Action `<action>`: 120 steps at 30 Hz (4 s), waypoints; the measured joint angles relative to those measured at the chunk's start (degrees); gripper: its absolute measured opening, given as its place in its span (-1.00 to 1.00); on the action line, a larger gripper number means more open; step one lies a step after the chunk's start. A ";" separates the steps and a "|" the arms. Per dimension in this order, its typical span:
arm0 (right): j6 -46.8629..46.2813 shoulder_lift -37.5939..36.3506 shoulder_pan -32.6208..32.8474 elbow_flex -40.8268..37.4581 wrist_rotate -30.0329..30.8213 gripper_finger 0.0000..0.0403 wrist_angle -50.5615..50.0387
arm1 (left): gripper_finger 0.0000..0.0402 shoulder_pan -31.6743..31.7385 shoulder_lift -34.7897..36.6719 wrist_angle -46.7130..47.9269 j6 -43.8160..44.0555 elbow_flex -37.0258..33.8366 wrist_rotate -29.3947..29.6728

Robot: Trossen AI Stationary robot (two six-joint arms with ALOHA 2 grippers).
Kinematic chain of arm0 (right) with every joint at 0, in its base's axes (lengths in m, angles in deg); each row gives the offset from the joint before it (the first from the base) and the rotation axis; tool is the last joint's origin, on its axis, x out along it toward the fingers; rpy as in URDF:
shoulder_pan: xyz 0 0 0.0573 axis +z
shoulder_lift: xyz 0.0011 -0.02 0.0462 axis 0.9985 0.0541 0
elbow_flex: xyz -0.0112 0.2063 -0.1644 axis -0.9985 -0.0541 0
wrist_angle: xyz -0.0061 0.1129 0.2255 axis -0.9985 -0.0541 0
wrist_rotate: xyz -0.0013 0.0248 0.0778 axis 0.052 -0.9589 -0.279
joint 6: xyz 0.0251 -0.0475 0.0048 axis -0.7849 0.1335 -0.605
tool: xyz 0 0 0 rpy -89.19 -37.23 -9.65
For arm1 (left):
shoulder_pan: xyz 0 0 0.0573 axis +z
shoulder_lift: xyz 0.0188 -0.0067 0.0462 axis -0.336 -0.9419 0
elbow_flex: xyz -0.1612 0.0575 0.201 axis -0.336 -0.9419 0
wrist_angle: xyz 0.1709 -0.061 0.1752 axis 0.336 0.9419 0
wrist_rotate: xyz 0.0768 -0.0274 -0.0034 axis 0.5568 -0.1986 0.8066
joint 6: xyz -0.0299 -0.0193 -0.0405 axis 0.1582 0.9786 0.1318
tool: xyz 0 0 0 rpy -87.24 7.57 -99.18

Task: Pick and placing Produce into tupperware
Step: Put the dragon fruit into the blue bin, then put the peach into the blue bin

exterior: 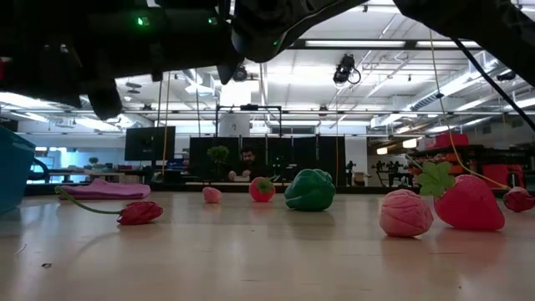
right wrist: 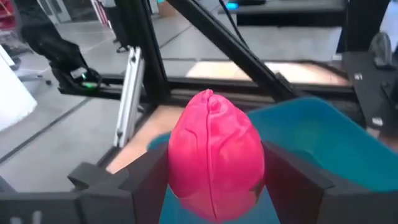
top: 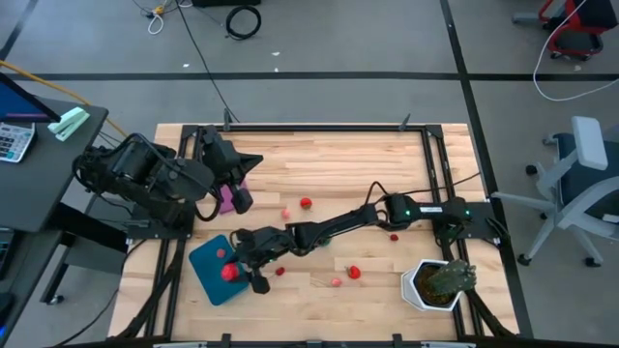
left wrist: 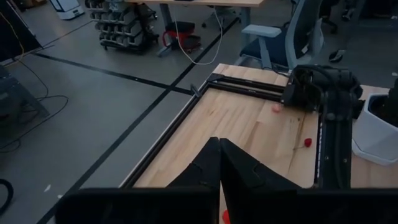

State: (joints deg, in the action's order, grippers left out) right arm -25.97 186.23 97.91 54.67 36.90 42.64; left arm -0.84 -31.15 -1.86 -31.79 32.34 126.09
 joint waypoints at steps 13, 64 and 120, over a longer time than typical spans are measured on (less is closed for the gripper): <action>2.41 0.11 0.11 -0.06 0.02 0.19 -6.66 | -0.92 0.00 0.00 -0.01 0.02 0.00 -0.02; 1.16 -29.01 1.12 -0.85 19.24 0.18 -92.26 | -0.46 0.55 -9.20 22.28 19.97 -12.11 -16.86; -19.18 -54.93 1.15 -0.83 50.25 0.02 -103.59 | -0.24 20.20 -17.73 -68.17 8.02 -70.18 -41.15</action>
State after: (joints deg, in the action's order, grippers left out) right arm -45.15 131.30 99.06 53.84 87.15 -60.95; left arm 19.36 -48.87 -70.02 -23.77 -37.85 84.94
